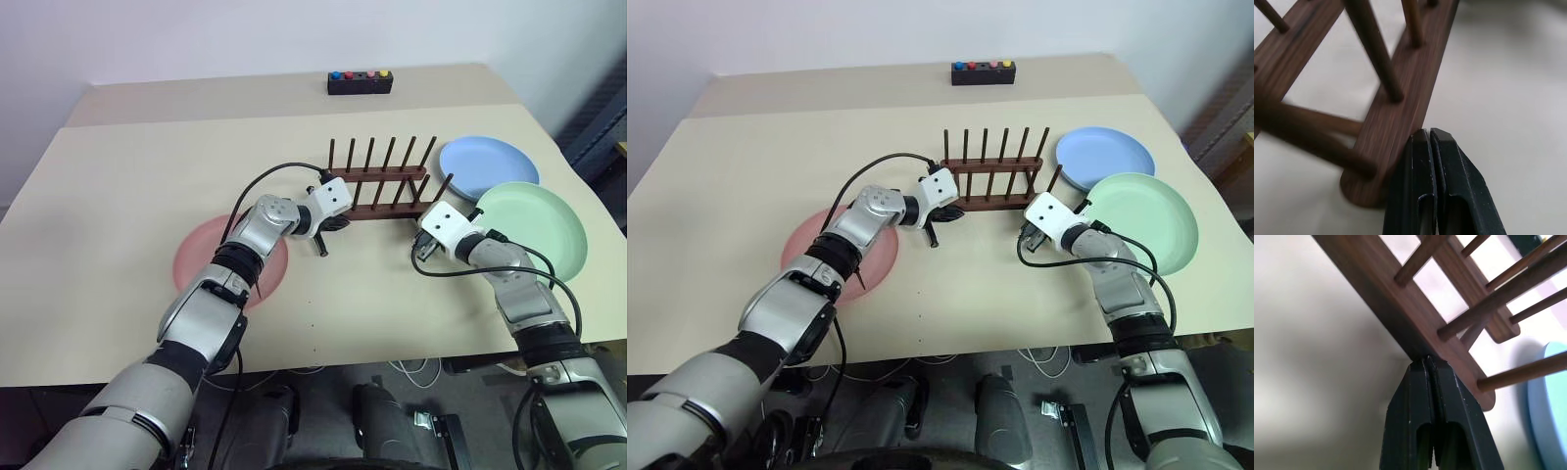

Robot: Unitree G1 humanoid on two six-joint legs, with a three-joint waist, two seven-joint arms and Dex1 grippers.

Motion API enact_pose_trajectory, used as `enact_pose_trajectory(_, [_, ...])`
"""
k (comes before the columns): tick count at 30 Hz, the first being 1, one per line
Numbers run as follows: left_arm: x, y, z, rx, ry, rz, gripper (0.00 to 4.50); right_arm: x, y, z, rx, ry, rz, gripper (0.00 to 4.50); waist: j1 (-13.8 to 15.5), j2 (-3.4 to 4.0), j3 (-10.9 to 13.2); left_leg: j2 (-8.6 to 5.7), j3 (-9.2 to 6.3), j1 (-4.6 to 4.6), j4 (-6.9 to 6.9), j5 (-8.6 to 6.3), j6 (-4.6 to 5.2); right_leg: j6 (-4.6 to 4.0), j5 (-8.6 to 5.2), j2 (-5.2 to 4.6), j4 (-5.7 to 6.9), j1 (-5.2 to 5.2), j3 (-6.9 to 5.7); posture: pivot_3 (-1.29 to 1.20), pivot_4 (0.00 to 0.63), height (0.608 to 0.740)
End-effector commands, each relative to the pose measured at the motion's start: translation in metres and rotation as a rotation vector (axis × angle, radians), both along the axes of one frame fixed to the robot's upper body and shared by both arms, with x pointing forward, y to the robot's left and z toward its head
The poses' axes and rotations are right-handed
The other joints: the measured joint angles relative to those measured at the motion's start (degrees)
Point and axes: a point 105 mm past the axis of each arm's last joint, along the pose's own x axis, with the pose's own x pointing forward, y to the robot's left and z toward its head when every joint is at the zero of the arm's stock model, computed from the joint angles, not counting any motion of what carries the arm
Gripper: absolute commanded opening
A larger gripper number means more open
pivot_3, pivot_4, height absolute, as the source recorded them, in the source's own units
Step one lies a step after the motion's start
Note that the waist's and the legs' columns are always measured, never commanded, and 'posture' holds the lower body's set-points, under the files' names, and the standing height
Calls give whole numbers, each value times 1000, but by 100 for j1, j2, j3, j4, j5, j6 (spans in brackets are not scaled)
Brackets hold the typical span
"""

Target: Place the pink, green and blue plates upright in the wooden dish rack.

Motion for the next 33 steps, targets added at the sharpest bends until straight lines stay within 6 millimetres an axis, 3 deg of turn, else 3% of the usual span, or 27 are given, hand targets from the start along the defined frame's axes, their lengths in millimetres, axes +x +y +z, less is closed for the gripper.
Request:
enact_pose_trajectory(1, [6,-3,18,-29,-50,-7,56,10,4,13,-7,-61,15,52,-1,0,0,0,0,0,1,0,0,0,0,0,0,0,0,0,150,740])
enact_pose_trajectory(15, [16,-3,31,-44,-75,39,56,35,6,26,-32,-106,23,52,-23,0,0,0,0,0,-2,2,-3,1,0,0,1,-3,0,0,150,740])
enact_pose_trajectory(33, [20,0,38,-49,-96,48,56,41,12,35,28,-134,46,52,-32,0,0,0,0,-1,-2,3,-4,2,1,1,0,-4,0,0,150,740])
